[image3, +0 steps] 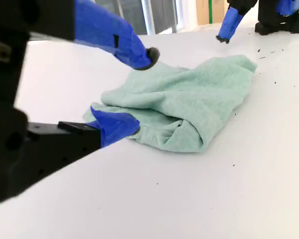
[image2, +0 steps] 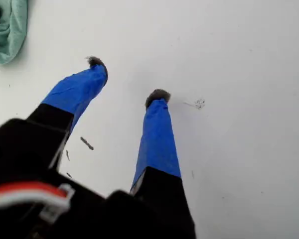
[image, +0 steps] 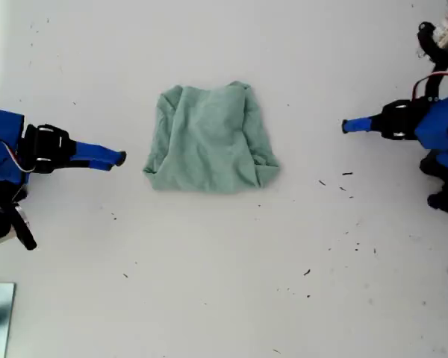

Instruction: Fold t shirt

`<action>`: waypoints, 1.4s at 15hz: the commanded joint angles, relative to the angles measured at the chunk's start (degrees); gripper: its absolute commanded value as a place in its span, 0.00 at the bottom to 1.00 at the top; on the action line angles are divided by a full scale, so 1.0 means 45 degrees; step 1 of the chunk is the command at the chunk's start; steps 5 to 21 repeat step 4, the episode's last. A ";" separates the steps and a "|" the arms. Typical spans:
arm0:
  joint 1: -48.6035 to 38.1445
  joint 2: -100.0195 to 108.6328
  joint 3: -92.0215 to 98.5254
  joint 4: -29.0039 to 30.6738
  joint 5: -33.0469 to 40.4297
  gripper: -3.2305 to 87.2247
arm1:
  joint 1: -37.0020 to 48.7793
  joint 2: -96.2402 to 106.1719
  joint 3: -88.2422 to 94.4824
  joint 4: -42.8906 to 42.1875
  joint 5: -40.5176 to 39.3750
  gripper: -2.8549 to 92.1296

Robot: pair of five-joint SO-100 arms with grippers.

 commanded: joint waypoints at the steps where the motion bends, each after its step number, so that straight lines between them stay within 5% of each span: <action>1: -0.0137 0.0098 0.0098 0.0020 0.0078 0.23 | 0.0098 0.0176 0.0586 0.0020 -0.0371 0.21; 21: -0.0137 0.0098 0.0098 0.0020 0.0078 0.23 | 0.0098 0.0176 0.0586 0.0020 -0.0371 0.20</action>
